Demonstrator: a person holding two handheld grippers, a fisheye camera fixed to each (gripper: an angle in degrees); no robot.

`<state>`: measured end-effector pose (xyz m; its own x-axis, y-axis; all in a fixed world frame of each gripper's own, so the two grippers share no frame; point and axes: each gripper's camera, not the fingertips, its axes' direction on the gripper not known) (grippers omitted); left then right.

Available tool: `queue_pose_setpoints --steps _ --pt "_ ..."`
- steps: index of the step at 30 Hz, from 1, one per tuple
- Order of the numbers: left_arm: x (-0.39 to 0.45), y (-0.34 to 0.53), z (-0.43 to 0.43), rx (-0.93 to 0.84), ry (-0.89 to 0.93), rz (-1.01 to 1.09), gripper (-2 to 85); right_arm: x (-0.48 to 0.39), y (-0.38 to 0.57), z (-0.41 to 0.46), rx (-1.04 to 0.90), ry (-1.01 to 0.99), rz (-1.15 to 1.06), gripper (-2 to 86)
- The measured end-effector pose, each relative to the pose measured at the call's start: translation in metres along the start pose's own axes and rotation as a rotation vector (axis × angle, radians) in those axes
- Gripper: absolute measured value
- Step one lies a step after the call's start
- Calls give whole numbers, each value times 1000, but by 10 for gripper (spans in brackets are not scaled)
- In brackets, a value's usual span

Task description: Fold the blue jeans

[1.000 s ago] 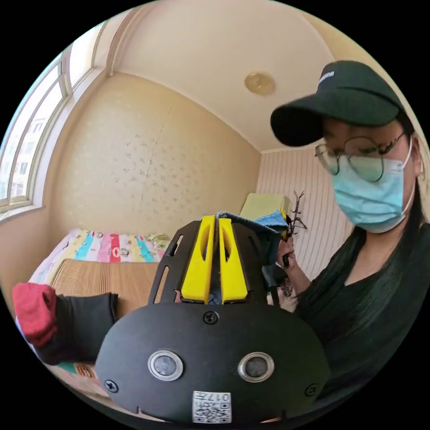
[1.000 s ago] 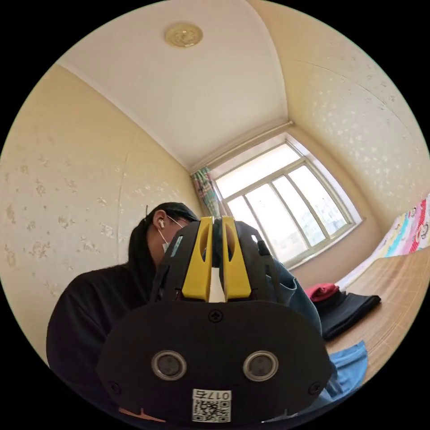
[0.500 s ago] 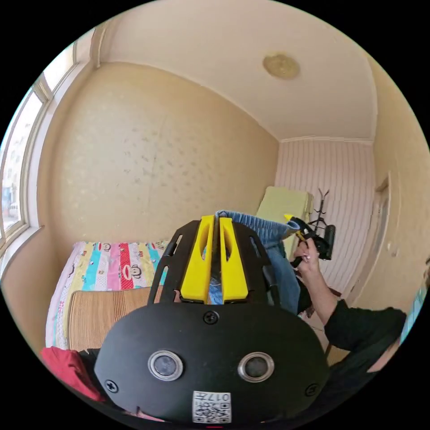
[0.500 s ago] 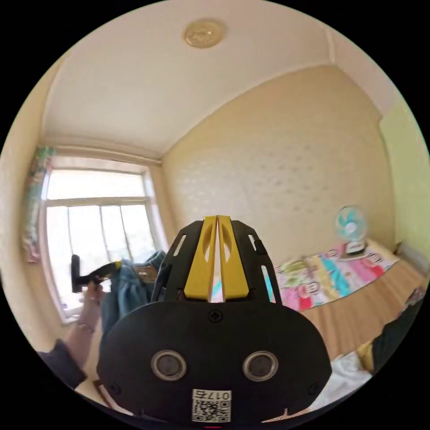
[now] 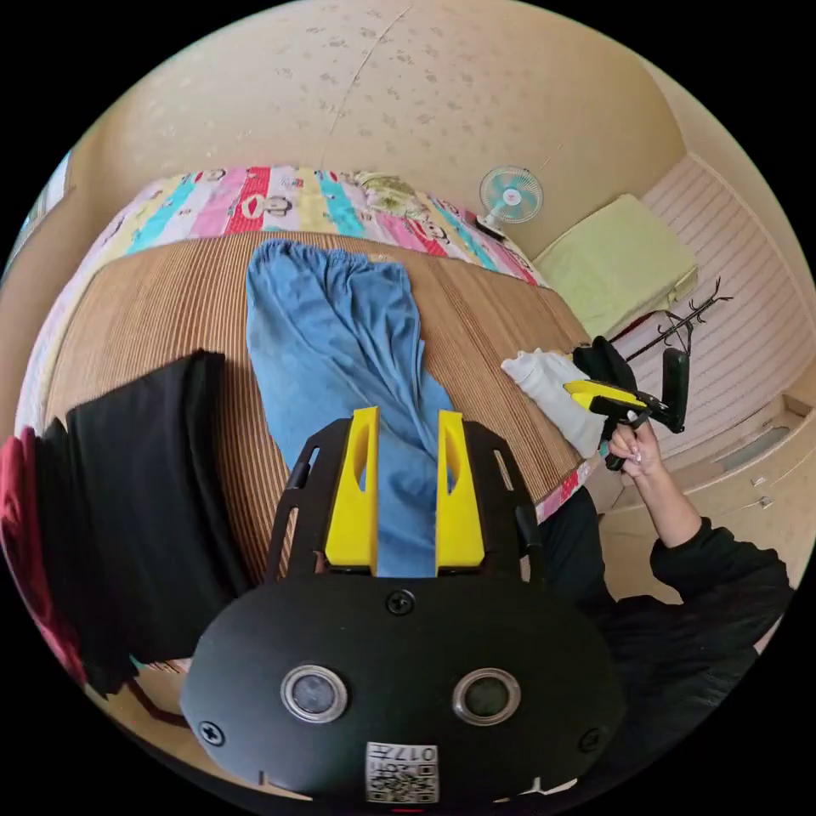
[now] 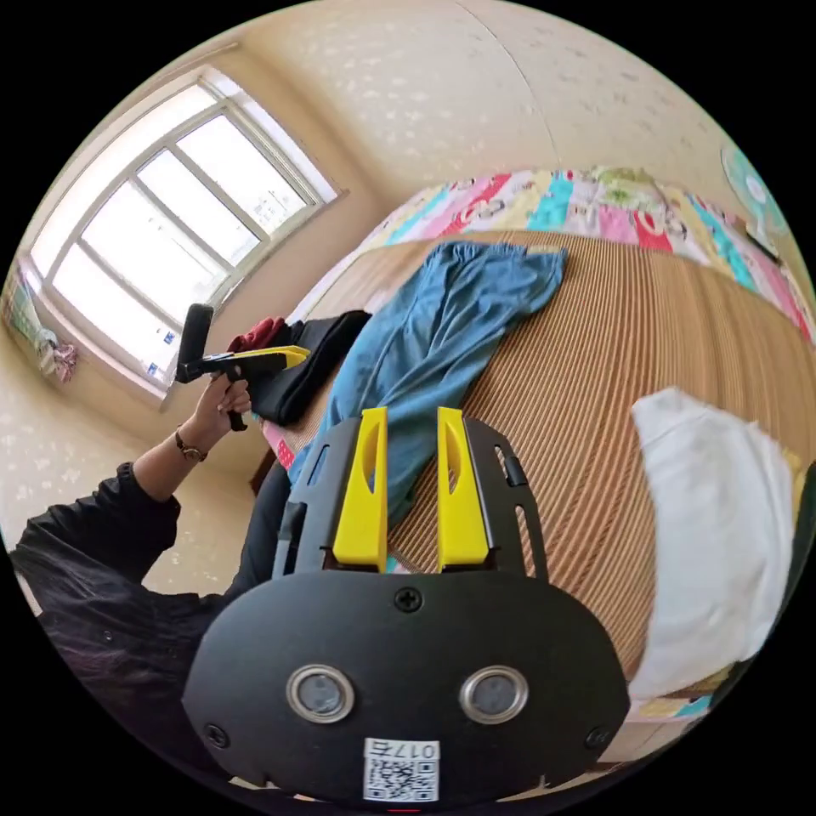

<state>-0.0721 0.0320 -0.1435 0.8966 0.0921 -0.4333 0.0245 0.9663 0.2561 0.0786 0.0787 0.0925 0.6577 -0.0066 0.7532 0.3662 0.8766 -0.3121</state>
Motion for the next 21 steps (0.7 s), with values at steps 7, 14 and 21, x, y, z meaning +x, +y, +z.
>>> queue_pose_setpoints --steps 7,14,21 --pt "-55 145 34 98 173 -417 115 -29 52 127 -81 -340 214 106" --pt "-92 134 -43 182 433 -397 -2 6 9 20 109 -463 145 21" --pt "-190 166 -210 466 279 -527 6 101 50 -153 437 -168 332 10"
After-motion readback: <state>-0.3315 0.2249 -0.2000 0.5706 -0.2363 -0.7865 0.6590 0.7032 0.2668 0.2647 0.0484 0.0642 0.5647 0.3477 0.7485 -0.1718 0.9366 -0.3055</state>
